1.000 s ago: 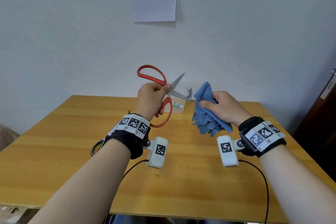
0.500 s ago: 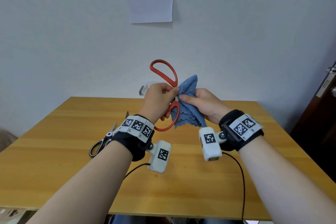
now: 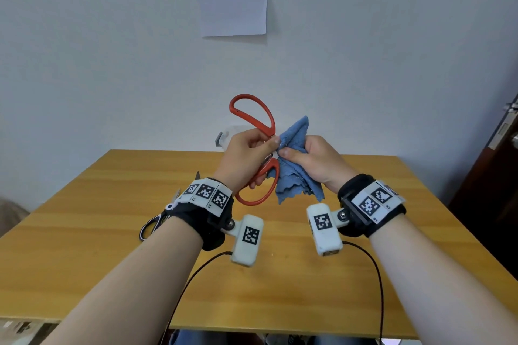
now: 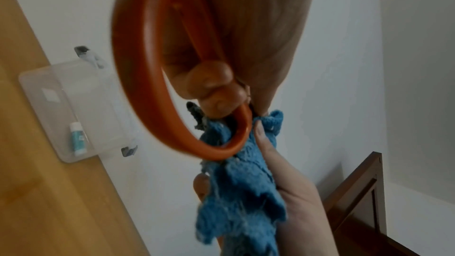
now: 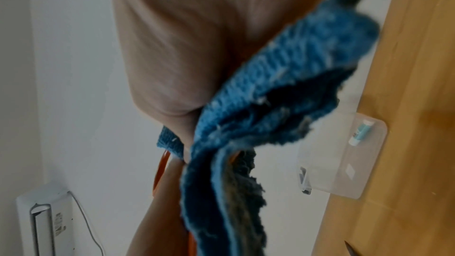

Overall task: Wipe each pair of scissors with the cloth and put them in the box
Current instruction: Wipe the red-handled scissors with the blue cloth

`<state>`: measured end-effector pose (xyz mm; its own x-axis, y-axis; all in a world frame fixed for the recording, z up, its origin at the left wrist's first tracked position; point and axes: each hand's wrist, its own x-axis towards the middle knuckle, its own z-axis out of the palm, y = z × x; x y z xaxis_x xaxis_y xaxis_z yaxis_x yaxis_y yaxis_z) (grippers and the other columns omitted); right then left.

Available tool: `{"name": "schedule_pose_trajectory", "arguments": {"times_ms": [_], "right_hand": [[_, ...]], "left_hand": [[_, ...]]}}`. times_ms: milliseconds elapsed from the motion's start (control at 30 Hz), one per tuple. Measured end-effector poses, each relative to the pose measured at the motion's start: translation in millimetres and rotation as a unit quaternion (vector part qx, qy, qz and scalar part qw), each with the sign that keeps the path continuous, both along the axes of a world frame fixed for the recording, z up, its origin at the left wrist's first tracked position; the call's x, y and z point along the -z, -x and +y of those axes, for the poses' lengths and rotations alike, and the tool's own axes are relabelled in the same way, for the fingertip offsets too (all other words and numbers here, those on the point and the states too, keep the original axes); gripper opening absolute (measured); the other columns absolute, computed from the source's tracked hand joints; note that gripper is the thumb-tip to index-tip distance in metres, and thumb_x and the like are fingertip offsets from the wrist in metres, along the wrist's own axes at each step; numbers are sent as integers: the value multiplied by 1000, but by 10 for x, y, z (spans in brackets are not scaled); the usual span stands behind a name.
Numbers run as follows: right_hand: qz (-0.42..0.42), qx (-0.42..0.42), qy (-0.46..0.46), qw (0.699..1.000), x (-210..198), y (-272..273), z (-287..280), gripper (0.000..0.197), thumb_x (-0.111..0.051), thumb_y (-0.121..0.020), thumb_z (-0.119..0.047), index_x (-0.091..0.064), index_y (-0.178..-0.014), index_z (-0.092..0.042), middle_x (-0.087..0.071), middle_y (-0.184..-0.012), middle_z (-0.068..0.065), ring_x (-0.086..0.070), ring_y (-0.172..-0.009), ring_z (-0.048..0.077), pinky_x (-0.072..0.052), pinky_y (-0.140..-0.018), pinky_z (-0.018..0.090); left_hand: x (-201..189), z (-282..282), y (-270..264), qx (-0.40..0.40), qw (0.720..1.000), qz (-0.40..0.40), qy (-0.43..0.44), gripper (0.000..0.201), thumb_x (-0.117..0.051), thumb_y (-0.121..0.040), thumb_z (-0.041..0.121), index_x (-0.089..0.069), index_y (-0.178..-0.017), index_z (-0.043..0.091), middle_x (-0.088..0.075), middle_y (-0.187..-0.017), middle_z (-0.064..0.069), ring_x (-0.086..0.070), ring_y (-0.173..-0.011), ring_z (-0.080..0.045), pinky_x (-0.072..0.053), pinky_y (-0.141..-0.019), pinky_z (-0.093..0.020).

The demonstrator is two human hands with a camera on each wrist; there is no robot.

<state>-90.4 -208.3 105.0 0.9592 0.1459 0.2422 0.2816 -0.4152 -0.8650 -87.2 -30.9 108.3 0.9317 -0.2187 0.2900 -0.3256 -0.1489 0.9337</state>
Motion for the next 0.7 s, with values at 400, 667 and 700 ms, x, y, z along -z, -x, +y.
{"name": "schedule_pose_trajectory", "arguments": {"times_ms": [400,667,700], "right_hand": [[13,9,61,998,49,6,-237,26,-67,-97,-28,-69,-87,-3,-74,-78,8,-71,-69,15,-53,-65,27],[41,90,-85,992,287,-24,-507,27,-66,-97,-35,-72,-103,-10,-78,-98,7,-74,-93,22,-58,-89,44],[44,75,-108,990,258,-34,-464,29,-66,-97,-37,-71,-107,-10,-77,-102,7,-73,-97,24,-58,-90,45]], "left_hand": [[22,128,-129,-33,998,26,47,28,-65,-101,30,-61,-85,8,-45,-48,-2,-43,-33,-24,-32,-36,-23],[-97,421,-201,-74,996,24,40,28,-64,-101,32,-59,-84,10,-45,-49,-6,-43,-35,-22,-31,-36,-23],[-92,394,-187,-64,997,21,28,29,-64,-102,32,-58,-83,10,-43,-46,-4,-42,-34,-22,-31,-36,-23]]}}
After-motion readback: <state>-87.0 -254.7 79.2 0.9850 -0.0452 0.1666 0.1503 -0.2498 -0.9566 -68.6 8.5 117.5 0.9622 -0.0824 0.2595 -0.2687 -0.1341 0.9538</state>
